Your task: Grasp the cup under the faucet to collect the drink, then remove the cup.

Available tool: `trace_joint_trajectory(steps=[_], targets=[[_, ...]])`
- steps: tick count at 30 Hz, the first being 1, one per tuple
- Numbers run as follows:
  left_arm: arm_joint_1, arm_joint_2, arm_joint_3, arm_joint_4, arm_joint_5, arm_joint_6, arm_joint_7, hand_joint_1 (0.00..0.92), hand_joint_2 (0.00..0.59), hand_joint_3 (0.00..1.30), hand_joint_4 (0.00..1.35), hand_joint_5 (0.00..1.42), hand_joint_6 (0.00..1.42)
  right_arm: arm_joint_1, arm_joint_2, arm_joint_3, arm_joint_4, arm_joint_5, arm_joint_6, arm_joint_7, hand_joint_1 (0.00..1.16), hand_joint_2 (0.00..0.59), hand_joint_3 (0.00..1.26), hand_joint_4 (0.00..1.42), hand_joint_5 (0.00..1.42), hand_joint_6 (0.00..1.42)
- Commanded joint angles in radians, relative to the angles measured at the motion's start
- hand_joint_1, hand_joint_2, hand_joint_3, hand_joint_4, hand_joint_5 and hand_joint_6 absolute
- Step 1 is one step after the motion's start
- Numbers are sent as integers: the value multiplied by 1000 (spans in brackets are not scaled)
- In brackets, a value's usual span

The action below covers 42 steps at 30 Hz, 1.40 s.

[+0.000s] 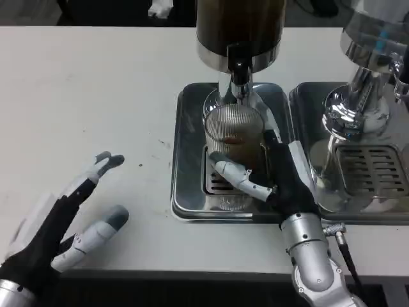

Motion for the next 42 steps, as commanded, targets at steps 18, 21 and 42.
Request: trace_joint_trajectory(steps=[18,21,42], targets=[[52,6,12,-11,-56,-2,9,0,136,142,0,74,7,-48,35,1,116,-3,-22,-42,876,181,0,40,65,167],[57,5,14,-16,-60,-2,11,0,136,143,0,76,6,-58,38,-5,131,2,-21,-41,887,175,0,54,82,188],[89,0,25,-45,-72,8,27,0,135,165,0,89,8,-86,56,8,203,-7,-38,-44,933,183,128,256,247,326]])
